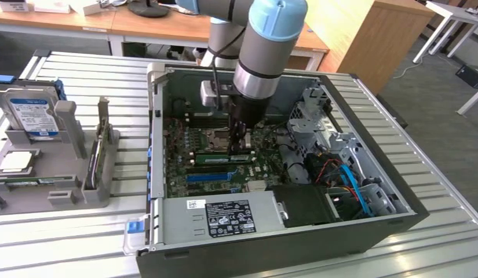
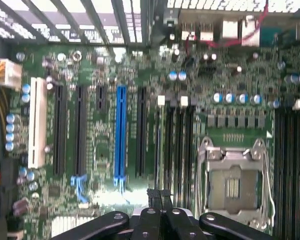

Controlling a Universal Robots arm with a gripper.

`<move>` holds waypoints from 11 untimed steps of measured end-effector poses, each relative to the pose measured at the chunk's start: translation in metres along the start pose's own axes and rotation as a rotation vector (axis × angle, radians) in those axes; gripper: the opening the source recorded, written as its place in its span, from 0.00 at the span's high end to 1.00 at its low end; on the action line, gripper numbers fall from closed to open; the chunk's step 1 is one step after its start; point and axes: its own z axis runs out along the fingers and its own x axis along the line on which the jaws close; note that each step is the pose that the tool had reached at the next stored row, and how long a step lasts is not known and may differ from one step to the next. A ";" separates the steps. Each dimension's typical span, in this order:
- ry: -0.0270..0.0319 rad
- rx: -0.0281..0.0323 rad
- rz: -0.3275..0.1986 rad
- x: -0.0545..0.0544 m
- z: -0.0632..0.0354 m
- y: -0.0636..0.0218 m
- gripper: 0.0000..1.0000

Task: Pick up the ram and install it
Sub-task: 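Press down the ram until it locks into place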

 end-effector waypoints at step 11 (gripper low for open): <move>0.0000 0.0026 0.000 0.000 0.0007 0.0260 0.89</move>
